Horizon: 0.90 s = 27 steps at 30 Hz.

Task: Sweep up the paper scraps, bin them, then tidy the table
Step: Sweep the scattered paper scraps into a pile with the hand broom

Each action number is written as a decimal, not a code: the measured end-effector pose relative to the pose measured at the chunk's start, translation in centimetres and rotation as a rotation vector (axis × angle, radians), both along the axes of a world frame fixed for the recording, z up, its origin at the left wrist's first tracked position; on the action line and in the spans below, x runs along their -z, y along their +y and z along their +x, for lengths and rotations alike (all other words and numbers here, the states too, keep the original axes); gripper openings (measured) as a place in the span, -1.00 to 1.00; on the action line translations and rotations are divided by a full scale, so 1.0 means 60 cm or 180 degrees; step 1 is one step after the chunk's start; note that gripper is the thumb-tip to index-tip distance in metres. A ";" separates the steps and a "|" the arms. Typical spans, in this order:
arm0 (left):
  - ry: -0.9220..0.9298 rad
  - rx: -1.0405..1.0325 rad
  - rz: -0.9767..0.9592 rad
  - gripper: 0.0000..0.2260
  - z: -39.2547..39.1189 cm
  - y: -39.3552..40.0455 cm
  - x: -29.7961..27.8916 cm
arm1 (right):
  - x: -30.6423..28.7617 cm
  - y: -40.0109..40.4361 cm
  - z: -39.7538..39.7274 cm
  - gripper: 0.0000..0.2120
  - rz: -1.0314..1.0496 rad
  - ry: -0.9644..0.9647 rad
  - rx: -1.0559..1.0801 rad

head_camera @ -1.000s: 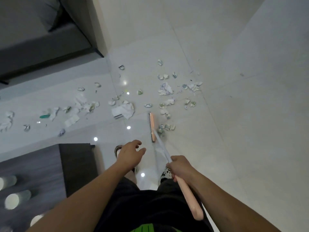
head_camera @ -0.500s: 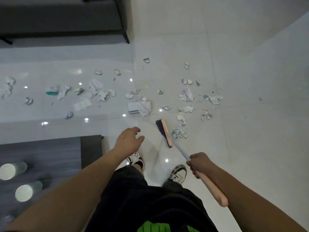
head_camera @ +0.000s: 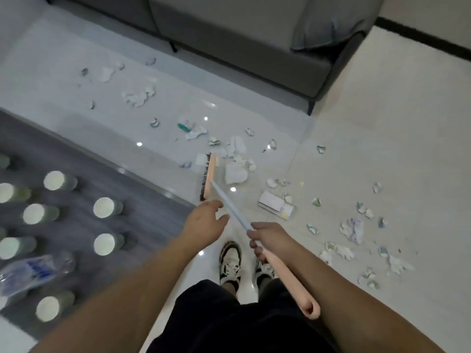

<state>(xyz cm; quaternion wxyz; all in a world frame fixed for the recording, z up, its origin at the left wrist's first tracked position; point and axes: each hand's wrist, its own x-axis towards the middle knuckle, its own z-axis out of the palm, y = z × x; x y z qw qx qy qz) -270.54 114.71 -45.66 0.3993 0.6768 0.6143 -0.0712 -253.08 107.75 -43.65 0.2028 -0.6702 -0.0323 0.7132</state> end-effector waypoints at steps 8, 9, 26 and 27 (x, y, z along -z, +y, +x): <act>0.0257 -0.0937 0.0543 -0.61 -0.035 0.046 -0.007 | 0.141 0.263 -0.074 -0.93 -0.0073 0.0688 -0.0589; 0.0285 -0.0981 0.0549 -0.61 -0.032 0.048 0.000 | 0.162 0.286 -0.069 -0.91 -0.0121 0.0730 -0.0617; 0.0183 -0.0100 0.0002 -0.60 0.203 0.114 0.021 | 0.100 0.091 0.325 -0.95 -0.0809 -0.0247 0.0652; 0.0175 -0.0020 -0.0035 -0.60 0.214 0.116 0.020 | 0.092 0.079 0.327 -0.95 -0.0816 -0.0314 0.0697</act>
